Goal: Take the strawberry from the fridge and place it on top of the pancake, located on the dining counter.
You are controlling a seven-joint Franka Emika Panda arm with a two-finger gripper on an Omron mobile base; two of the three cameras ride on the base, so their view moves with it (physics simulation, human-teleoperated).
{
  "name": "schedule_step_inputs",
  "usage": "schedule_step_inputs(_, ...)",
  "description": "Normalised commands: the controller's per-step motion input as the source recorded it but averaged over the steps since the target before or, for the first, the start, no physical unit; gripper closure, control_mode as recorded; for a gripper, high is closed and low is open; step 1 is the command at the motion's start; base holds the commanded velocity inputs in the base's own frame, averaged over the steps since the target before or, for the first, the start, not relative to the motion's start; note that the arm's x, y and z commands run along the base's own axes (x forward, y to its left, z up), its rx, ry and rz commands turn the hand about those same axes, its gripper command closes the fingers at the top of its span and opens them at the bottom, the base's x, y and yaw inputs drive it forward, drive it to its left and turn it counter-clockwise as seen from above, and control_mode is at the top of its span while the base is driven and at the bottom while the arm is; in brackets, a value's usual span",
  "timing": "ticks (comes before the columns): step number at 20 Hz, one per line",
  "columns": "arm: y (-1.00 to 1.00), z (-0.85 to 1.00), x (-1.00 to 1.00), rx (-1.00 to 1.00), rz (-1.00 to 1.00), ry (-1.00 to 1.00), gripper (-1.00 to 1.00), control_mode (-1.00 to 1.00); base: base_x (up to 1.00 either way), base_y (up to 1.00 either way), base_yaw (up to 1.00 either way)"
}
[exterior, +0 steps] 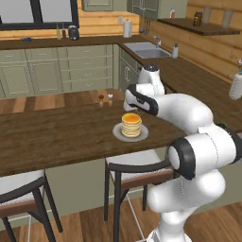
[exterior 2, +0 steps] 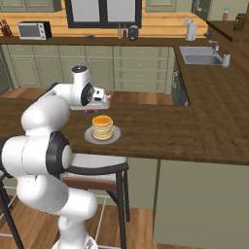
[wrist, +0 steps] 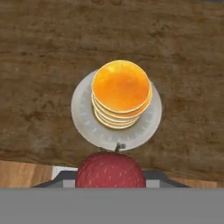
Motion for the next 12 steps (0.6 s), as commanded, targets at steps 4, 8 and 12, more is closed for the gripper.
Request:
schedule_step_inputs(4, -0.03, -0.49, 0.88, 0.00, 0.01, 0.00, 1.00, -1.00, 0.00, 0.00, 0.00)
schedule_step_inputs(8, 0.00, -0.38, 0.88, 0.00, 0.02, 0.00, 1.00, -1.00, 0.00, 0.00, 0.00)
schedule_step_inputs(12, 0.00, -0.28, 0.58, 0.00, 0.04, 0.00, 1.00, -1.00, 0.00, 0.00, 0.00)
